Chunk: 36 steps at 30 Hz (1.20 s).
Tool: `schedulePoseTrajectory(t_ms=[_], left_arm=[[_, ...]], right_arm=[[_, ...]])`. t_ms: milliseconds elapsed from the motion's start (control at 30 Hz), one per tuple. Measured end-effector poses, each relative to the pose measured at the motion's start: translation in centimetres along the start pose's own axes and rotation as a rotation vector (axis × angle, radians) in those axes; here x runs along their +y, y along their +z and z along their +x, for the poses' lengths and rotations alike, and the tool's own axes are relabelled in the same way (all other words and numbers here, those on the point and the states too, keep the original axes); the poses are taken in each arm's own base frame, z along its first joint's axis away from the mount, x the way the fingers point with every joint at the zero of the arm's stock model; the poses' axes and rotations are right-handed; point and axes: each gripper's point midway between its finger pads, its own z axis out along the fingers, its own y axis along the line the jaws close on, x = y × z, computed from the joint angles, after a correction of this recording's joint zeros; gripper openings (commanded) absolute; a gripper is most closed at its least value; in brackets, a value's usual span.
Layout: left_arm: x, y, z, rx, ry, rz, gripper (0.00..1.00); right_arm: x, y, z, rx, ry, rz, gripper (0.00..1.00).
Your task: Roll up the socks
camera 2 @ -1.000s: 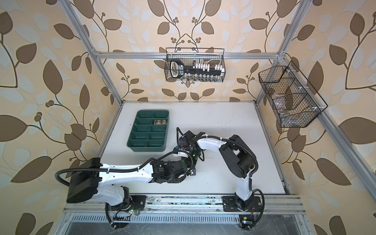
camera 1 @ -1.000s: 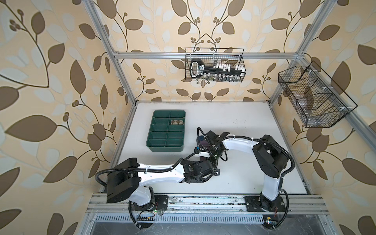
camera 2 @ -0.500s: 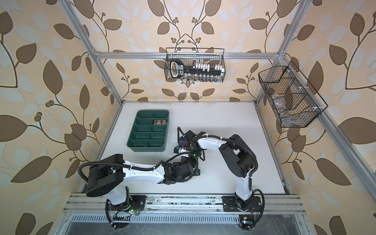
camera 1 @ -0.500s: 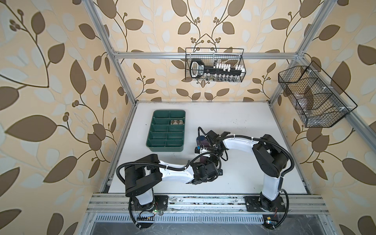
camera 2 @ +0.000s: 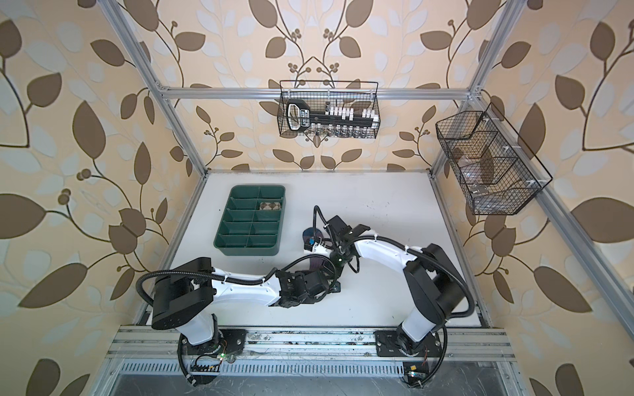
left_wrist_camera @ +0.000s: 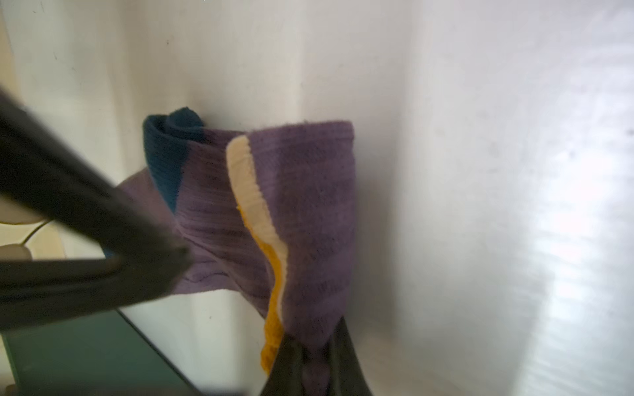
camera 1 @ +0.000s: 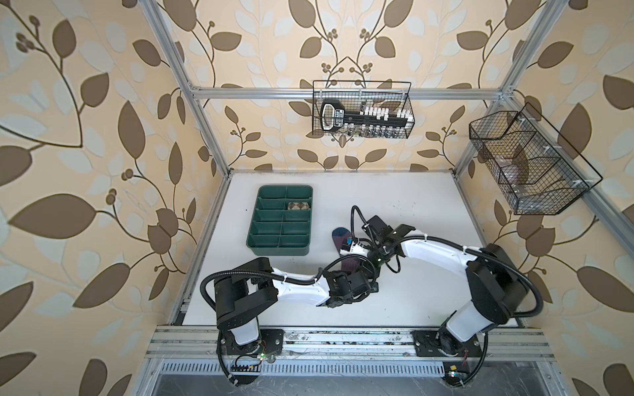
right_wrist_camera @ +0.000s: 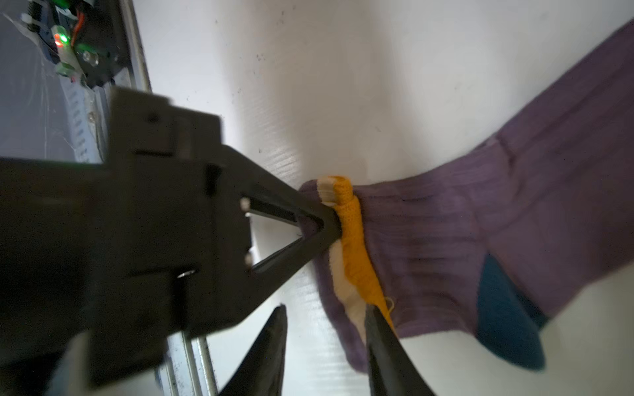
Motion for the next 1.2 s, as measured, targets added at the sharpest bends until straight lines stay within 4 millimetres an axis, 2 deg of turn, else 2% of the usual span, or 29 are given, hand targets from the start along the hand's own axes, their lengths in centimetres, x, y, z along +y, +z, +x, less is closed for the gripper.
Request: schedulePoseTrajectory(t_ms=[67, 133, 267, 300, 333, 400, 500, 567, 600, 667, 767, 833, 900, 967, 1033, 1200], left_arm=[[0.1, 0.0, -0.2, 0.000, -0.005, 0.017, 0.00], [0.1, 0.0, -0.2, 0.005, -0.011, 0.054, 0.00], [0.3, -0.2, -0.3, 0.027, -0.056, 0.214, 0.00], [0.4, -0.2, -0.3, 0.035, -0.076, 0.266, 0.00], [0.5, -0.2, -0.4, 0.041, -0.098, 0.318, 0.00], [0.9, -0.1, -0.4, 0.061, -0.147, 0.426, 0.00], [1.1, 0.1, -0.6, 0.083, -0.222, 0.575, 0.00], [1.0, 0.1, -0.7, 0.087, -0.267, 0.662, 0.00], [1.0, 0.1, -0.8, 0.089, -0.290, 0.703, 0.00], [1.0, 0.0, -0.8, 0.092, -0.327, 0.761, 0.00], [0.8, 0.0, -0.9, 0.095, -0.376, 0.834, 0.00], [0.7, -0.1, -1.0, 0.095, -0.400, 0.870, 0.00], [0.6, -0.1, -1.0, 0.095, -0.428, 0.905, 0.00], [0.7, -0.1, -0.9, 0.093, -0.456, 0.933, 0.00], [0.9, -0.1, -0.9, 0.089, -0.488, 0.961, 0.00], [1.0, 0.0, -0.8, 0.088, -0.546, 1.009, 0.00]], right_arm=[[-1.0, -1.9, -0.4, -0.051, 0.025, 0.073, 0.39], [-2.9, -4.4, -0.5, -0.117, 0.089, 0.171, 0.39], [-8.4, -12.3, 0.9, -0.325, 0.310, 0.447, 0.39], [-9.7, -14.9, 1.8, -0.398, 0.377, 0.535, 0.43], [-10.5, -17.1, 2.7, -0.467, 0.435, 0.612, 0.51], [-11.0, -21.5, 4.2, -0.637, 0.521, 0.749, 0.52], [-10.1, -26.7, 6.6, -0.927, 0.585, 0.921, 0.51], [-8.8, -28.3, 7.0, -1.079, 0.549, 0.960, 0.54], [-8.0, -28.5, 6.7, -1.135, 0.504, 0.953, 0.55], [-7.0, -27.8, 5.9, -1.166, 0.424, 0.911, 0.55], [-5.3, -24.9, 3.4, -1.087, 0.271, 0.806, 0.51], [-3.7, -22.1, 1.5, -1.001, 0.161, 0.721, 0.51], [-1.4, -18.2, -0.5, -0.876, 0.007, 0.633, 0.50], [0.6, -14.8, -1.4, -0.756, -0.120, 0.571, 0.49], [2.1, -11.4, -1.4, -0.630, -0.241, 0.535, 0.49], [3.8, -5.2, 0.2, -0.388, -0.441, 0.503, 0.49]])
